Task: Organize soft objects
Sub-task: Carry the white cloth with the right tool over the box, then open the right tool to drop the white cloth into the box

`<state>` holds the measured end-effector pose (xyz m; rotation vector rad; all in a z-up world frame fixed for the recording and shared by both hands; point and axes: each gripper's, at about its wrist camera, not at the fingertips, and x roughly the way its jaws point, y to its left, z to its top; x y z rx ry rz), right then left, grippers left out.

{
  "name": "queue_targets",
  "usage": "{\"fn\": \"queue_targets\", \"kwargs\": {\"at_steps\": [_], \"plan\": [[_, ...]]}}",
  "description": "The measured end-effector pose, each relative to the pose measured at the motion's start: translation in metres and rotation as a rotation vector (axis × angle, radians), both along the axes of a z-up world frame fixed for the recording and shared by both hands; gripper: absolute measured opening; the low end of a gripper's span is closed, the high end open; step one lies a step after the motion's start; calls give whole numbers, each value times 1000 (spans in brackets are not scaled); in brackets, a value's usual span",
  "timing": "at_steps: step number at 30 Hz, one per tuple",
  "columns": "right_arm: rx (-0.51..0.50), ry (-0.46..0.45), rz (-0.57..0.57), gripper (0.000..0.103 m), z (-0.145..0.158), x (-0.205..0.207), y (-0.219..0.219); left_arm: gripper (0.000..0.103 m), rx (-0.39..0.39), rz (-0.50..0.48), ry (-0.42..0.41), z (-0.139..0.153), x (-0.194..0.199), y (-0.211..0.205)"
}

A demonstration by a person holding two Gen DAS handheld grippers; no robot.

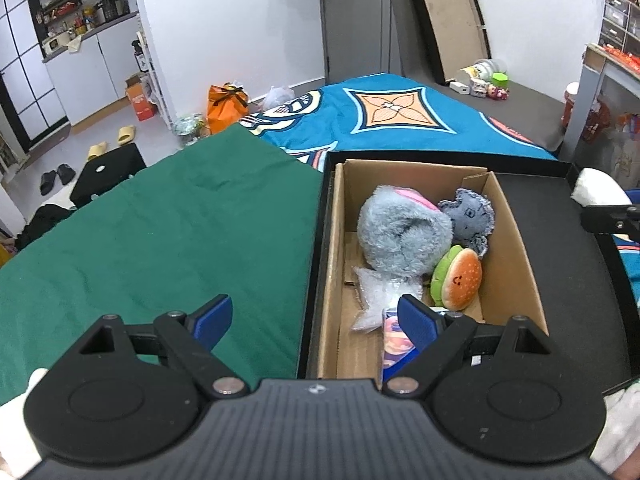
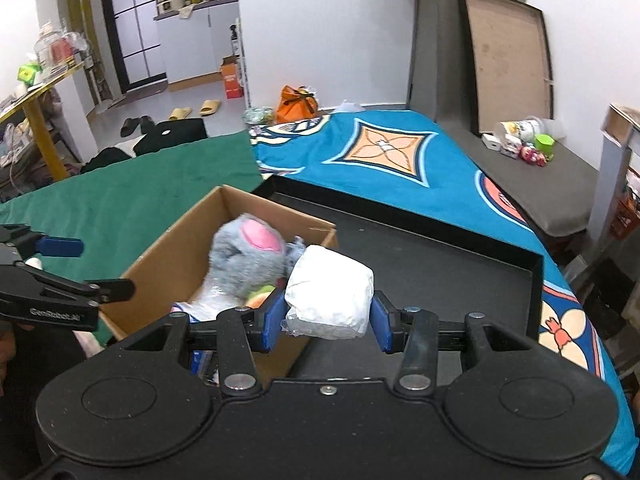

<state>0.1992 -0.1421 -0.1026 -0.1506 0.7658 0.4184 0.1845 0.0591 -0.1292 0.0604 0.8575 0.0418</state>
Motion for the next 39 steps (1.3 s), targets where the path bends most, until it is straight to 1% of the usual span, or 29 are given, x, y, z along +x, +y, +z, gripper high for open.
{"fn": "queue_targets", "kwargs": {"at_steps": [5,8,10,17,19,20,22,24,27,31,33,35,39], "plan": [[-25,11,45,45,5,-1,23,86,-48,-9,14,-2,2,5],[-44,18,63,45,3,0,36,79,-57,-2,39,-6,5,8],[-54,30,70,45,1,1,43,69,-66,1,61,-9,7,9],[-99,58,111,45,-7,5,65,49,-97,-3,109,-16,10,17],[-108,68,118,45,-10,6,70,37,-108,-4,127,-20,12,19],[-112,74,123,45,-12,7,72,32,-115,-6,134,-21,13,19],[-121,85,127,45,-16,7,75,17,-135,-11,148,-24,14,22],[-128,96,131,45,-20,8,78,9,-161,-20,150,-25,14,24],[-143,108,135,46,-26,9,83,8,-189,-23,139,-24,12,27],[-185,113,137,48,-34,9,87,8,-198,-27,133,-25,12,30],[-183,112,135,49,-34,8,86,8,-204,-28,132,-26,13,30],[-185,112,123,51,-33,7,84,8,-205,-29,132,-26,13,30],[-166,114,97,51,-28,6,76,8,-202,-31,130,-26,13,30]]}}
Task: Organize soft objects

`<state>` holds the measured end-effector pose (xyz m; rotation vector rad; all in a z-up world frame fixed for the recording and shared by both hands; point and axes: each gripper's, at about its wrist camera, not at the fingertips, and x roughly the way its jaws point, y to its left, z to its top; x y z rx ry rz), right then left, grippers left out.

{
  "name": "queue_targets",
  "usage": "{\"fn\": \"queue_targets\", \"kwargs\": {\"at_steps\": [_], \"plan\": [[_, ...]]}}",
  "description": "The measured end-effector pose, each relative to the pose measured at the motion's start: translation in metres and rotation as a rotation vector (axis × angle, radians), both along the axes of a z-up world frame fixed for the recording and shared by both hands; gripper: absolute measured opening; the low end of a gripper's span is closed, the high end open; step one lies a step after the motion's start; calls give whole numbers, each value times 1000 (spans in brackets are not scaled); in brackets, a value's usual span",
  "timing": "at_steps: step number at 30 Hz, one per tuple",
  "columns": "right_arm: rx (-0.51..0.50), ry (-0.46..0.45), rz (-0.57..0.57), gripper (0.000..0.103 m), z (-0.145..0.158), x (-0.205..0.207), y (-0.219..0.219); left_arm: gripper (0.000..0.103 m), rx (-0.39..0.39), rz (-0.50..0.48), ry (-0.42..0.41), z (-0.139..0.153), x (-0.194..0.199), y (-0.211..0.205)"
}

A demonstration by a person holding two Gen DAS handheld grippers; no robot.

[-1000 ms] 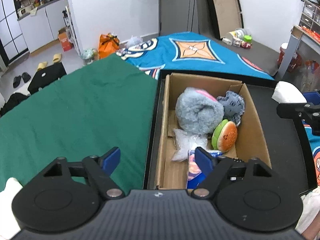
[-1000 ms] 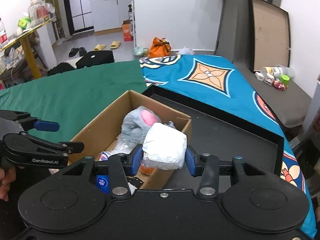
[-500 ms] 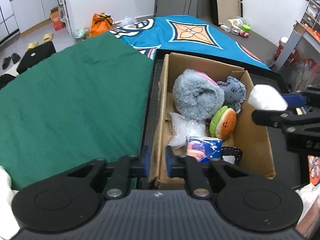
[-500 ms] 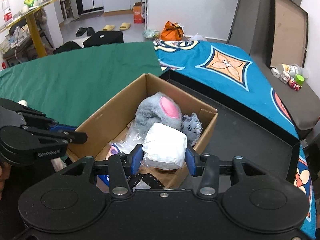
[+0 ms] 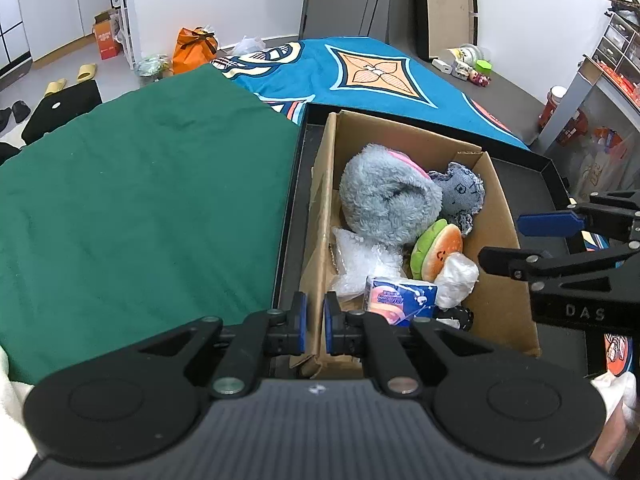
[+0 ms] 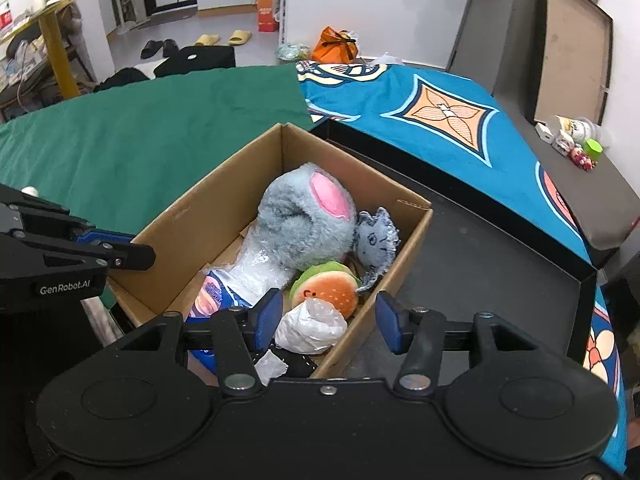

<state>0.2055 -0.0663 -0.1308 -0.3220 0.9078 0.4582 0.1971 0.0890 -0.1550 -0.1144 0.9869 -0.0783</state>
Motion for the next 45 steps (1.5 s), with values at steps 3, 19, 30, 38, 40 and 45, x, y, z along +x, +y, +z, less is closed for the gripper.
{"fn": "queue_targets", "kwargs": {"at_steps": [3,19,30,38,40,45], "plan": [[16,-7,-16,51,5,-1,-5,8,5,-1,-2,0,0,-1],[211,2,-201,59,33,-24,-57,19,51,41,4,20,-7,-9],[305,-91,-299,86,61,-55,-94,78,69,49,-61,69,-23,-36],[363,-115,-346,103,77,-79,-113,87,84,14,-112,101,-48,-57],[366,-125,-356,103,81,-86,-116,88,97,13,-125,107,-54,-61],[396,-132,-388,103,88,-104,-127,92,98,7,-138,125,-70,-68]]}}
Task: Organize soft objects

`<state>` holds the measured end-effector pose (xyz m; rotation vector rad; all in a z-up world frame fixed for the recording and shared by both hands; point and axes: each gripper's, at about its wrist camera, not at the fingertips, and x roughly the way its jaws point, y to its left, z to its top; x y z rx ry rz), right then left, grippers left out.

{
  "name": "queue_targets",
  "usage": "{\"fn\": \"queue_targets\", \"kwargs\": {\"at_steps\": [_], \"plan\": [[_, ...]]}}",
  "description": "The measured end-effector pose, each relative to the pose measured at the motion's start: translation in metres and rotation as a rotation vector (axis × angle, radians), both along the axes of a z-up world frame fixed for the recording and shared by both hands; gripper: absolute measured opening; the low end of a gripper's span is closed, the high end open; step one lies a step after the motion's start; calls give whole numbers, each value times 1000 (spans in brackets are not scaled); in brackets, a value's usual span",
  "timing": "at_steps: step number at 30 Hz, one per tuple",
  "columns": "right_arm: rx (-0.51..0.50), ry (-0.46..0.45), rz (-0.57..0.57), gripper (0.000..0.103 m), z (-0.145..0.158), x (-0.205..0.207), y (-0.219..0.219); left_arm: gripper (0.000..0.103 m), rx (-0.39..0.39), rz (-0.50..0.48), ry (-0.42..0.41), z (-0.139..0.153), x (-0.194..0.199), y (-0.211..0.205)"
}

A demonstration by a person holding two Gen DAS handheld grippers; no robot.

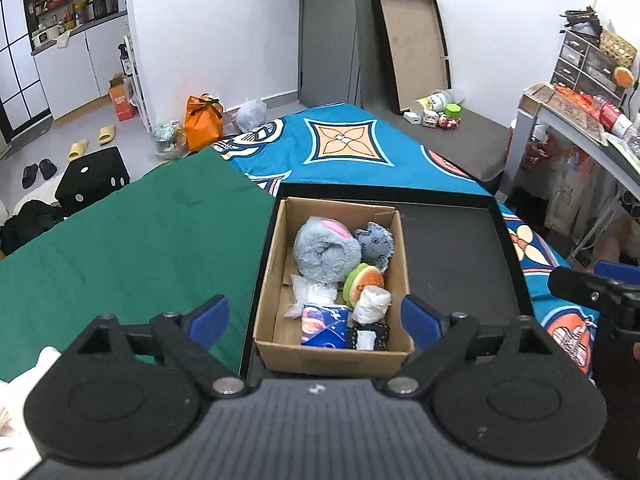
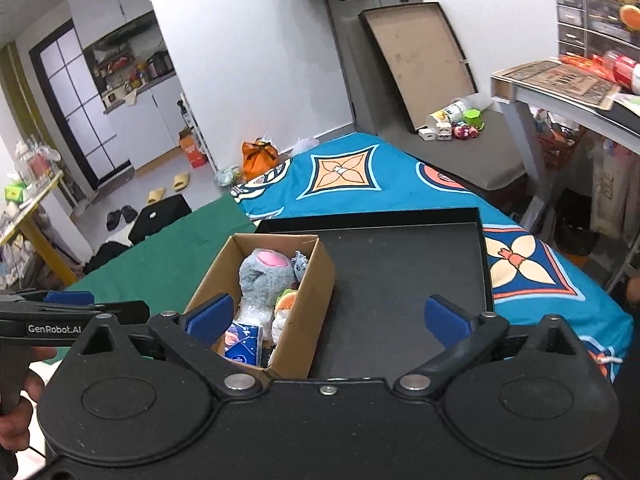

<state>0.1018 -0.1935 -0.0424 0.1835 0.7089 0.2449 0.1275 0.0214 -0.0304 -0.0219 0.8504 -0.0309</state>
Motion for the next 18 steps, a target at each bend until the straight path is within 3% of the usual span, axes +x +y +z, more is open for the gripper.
{"fn": "queue_targets", "kwargs": {"at_steps": [18], "plan": [[31,-61,-32,103,31,-51,-22,94,-8,23,-90,51,-56,-12]]}}
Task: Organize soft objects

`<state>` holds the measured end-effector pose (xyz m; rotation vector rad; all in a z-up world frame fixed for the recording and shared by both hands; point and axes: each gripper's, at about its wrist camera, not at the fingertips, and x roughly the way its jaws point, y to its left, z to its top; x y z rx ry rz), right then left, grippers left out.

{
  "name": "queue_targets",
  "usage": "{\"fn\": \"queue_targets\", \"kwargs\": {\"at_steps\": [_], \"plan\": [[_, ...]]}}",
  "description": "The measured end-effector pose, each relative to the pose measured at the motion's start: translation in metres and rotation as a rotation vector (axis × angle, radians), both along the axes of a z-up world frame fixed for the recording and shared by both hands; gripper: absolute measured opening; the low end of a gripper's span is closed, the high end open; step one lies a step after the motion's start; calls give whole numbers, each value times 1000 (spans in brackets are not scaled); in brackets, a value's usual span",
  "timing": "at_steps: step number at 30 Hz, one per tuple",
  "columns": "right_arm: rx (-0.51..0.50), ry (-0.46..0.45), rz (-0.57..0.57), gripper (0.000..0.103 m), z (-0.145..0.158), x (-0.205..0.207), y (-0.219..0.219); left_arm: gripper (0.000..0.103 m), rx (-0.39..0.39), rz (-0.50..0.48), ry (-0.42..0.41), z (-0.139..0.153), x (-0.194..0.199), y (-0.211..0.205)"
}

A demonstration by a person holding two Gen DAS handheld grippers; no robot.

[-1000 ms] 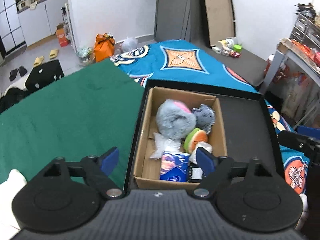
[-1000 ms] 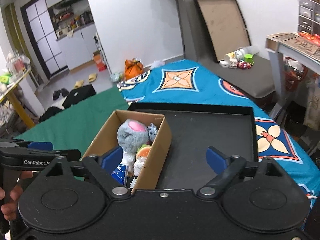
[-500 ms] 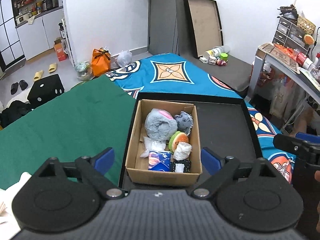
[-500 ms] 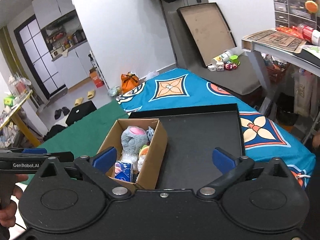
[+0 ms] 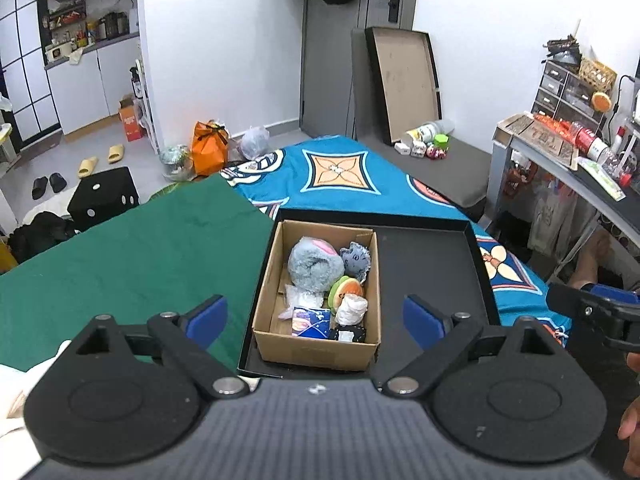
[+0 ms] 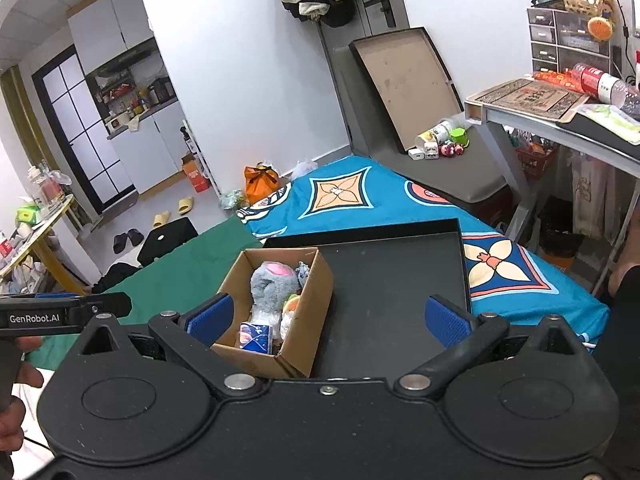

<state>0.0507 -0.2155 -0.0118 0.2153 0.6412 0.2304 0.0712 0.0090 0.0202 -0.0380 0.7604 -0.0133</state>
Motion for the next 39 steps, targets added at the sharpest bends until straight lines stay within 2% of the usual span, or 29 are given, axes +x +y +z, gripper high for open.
{"fn": "queue_targets", "kwargs": {"at_steps": [4,14,16,27,39], "plan": [[6,-13,-3,103,6,-10,-4,96,22,4,-30,10,-15,-6],[-2,-48,6,103,24,-44,-9,99,24,4,-103,29,-53,-13],[-3,-54,9,103,25,-50,-9,102,29,-1,-115,30,-59,-13],[-16,-99,9,103,39,-82,-6,103,-5,5,-171,38,-95,-7],[-25,-144,23,103,48,-106,-2,103,-3,1,-227,46,-127,-4]]}}
